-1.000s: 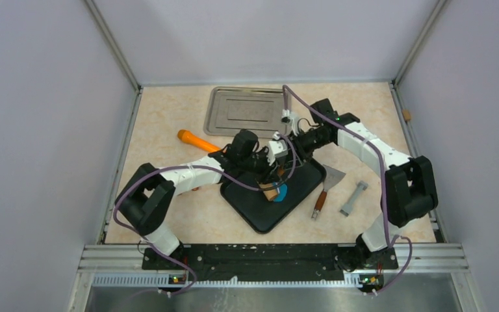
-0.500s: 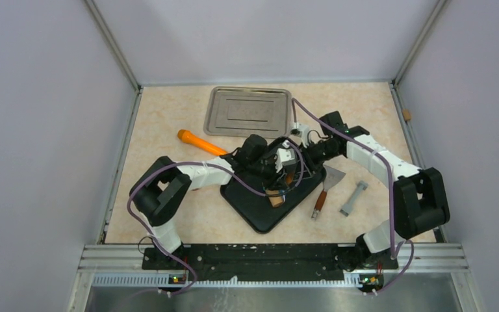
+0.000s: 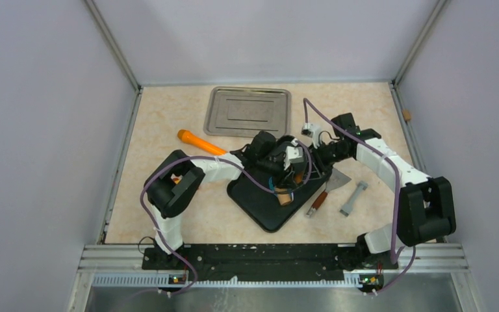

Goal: Roll out the dumpling wrappers from the dough

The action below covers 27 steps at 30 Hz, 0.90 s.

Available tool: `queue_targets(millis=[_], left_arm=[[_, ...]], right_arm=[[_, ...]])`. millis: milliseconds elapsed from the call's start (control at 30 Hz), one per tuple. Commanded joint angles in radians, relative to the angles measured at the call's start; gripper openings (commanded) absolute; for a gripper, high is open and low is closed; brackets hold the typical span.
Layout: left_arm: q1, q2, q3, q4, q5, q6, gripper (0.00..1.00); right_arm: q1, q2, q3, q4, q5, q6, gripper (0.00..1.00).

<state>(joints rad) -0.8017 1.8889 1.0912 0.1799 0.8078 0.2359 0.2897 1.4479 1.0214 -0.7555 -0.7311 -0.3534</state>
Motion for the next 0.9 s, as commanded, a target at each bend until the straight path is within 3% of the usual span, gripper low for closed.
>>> queue_targets(millis=[0, 167, 567, 733, 867], left_arm=[[-0.033, 0.062, 0.052, 0.083, -0.148, -0.005, 0.0], [-0.001, 0.05, 0.092, -0.046, -0.158, -0.038, 0.0], [0.12, -0.049, -0.082, -0.112, -0.191, -0.023, 0.0], [0.123, -0.173, -0.055, -0.157, -0.166, 0.02, 0.0], [0.093, -0.18, 0.013, -0.136, -0.117, -0.012, 0.0]], right_arm=[[0.029, -0.014, -0.004, -0.001, -0.007, -0.054, 0.0], [0.045, 0.062, -0.015, 0.056, 0.032, -0.002, 0.0], [0.136, 0.208, 0.014, 0.209, 0.043, 0.112, 0.0], [0.15, 0.18, 0.187, 0.119, 0.021, 0.144, 0.0], [0.133, 0.127, 0.264, 0.005, 0.034, 0.093, 0.0]])
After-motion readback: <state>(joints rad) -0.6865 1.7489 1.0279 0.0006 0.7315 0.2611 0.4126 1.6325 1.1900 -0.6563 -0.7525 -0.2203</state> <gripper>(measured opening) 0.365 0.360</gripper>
